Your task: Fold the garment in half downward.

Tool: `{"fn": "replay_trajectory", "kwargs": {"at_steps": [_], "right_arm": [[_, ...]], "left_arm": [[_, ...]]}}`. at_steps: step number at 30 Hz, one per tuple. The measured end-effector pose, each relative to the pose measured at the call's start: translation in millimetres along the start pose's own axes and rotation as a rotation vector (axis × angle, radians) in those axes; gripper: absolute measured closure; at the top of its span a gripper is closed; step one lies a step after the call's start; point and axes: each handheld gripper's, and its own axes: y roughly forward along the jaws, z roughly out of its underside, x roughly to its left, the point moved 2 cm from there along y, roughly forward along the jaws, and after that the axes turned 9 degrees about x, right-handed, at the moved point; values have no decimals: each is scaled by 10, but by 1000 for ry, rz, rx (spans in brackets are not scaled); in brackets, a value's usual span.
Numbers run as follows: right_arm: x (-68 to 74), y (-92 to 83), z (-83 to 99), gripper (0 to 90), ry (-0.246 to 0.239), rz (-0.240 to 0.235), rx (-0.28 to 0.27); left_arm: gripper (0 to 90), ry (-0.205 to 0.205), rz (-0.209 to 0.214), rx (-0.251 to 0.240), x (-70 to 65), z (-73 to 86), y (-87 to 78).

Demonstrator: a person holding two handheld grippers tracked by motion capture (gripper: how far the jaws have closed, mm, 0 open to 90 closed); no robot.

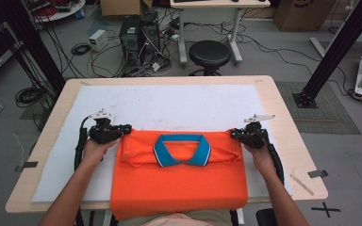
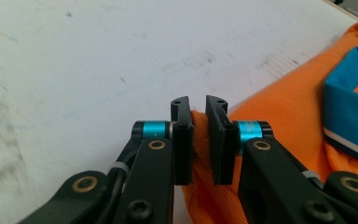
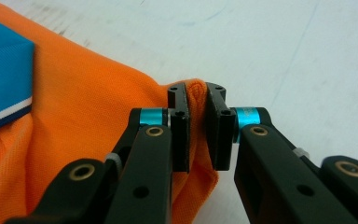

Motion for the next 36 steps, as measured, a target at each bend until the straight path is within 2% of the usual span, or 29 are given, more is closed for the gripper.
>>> {"fn": "replay_trajectory", "kwargs": {"at_steps": [2, 3, 4, 5, 6, 8, 10, 11, 12, 13, 15, 16, 18, 19, 21, 24, 26, 27, 28, 29, 31, 33, 36], "right_arm": [[-54, 30, -73, 822, 8, 12, 0], [-74, 43, -114, 822, 8, 22, -1], [-98, 56, -161, 822, 9, 30, -6], [-120, 70, -208, 822, 11, 35, -11], [-144, 87, -257, 822, 11, 42, -10], [-189, 130, -354, 822, 7, 58, -14], [-235, 181, -444, 822, -3, 76, -16], [-258, 208, -487, 822, -9, 84, -21], [-280, 233, -526, 821, -6, 93, -25], [-303, 257, -564, 821, -4, 102, -26], [-324, 281, -600, 821, 6, 106, -32], [-367, 324, -666, 821, 22, 108, -52], [-380, 348, -696, 821, 31, 109, -53], [-406, 408, -747, 821, 43, 128, -56], [-432, 464, -776, 820, 63, 137, -66], [-450, 526, -768, 818, 96, 130, -75], [-435, 563, -753, 812, 85, 142, -56], [-420, 568, -751, 797, 81, 149, -50], [-413, 564, -753, 761, 80, 150, -51], [-410, 552, -757, 698, 91, 145, -57], [-409, 507, -760, 627, 111, 140, -69], [-400, 451, -764, 559, 109, 126, -66], [-333, 333, -768, 539, 102, 87, -98]], "left_arm": [[812, -5, 0, -6, 27, -51, 19], [812, -6, -13, -19, 72, -151, 58], [812, -6, -13, -19, 72, -151, 58], [812, -23, -15, -13, 128, -240, 93], [812, -23, -14, -14, 159, -282, 107], [812, -35, -14, -31, 212, -351, 133], [810, -29, -15, -38, 239, -384, 146], [810, -27, -18, -47, 262, -415, 164], [810, -25, -23, -89, 304, -448, 203], [810, -29, -28, -104, 332, -450, 230], [810, -36, -27, -98, 368, -448, 260], [810, -54, -34, -84, 440, -458, 321], [810, -62, -37, -92, 465, -469, 343], [810, -72, -38, -107, 482, -485, 358], [810, -65, -52, -143, 506, -500, 400], [806, -87, -44, -127, 554, -444, 460], [775, -94, -47, -115, 555, -423, 486], [709, -94, -47, -115, 555, -423, 486], [616, -112, -52, -112, 536, -437, 474], [557, -118, -46, -116, 522, -448, 451], [535, -94, -56, -117, 481, -474, 392], [503, -85, -32, -124, 424, -490, 338], [491, -39, 17, -124, 299, -487, 299]]}}
